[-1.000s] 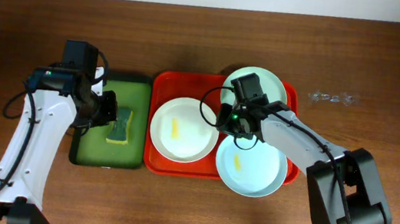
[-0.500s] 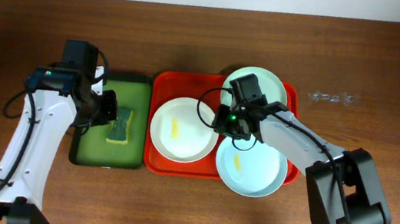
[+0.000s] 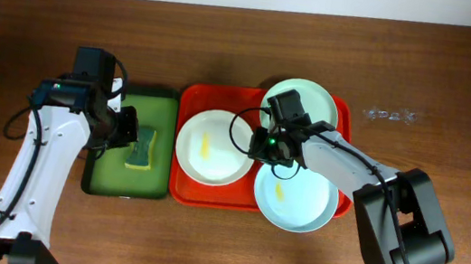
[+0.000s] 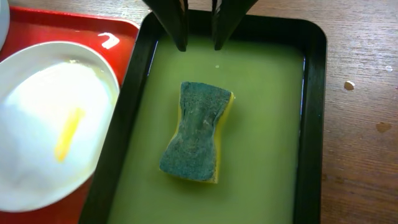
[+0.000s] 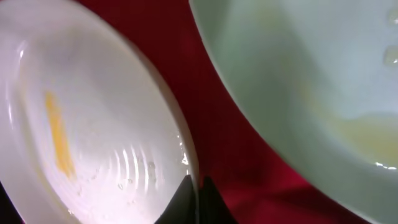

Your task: Clean dirty plates on tray and stack at the side

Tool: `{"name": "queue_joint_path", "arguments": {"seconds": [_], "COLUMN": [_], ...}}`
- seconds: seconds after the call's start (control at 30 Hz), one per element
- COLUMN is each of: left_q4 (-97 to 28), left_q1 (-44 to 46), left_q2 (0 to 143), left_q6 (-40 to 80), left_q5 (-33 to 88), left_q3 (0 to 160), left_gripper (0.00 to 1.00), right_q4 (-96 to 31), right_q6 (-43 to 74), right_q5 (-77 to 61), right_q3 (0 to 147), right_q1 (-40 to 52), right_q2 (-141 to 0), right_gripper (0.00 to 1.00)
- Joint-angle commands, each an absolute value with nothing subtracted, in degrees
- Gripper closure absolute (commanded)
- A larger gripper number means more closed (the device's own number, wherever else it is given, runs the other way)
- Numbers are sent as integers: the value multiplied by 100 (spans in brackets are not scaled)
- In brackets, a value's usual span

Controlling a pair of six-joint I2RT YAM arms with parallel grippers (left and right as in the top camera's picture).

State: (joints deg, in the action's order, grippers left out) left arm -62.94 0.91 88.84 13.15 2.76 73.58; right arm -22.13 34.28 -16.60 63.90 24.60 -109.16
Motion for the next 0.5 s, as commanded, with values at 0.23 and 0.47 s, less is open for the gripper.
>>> {"name": "queue_joint_path", "arguments": {"seconds": [0.23, 0.47], "left_q4": [-6066, -6018], "left_q1": [108, 108], "left_q2": [9450, 9588], "left_q6": [1317, 1275], "left_q5": [169, 169], "left_q3": [7129, 7140], "left_gripper": [64, 63], "right_q4": [-2231, -2740], "right_q6": [3380, 3022], "right_q5": [-1614, -1695], "right_q3": [6383, 6834], "right_q1": [2502, 2502], "right_q2": [-10995, -10978], "right_gripper": [95, 78]}}
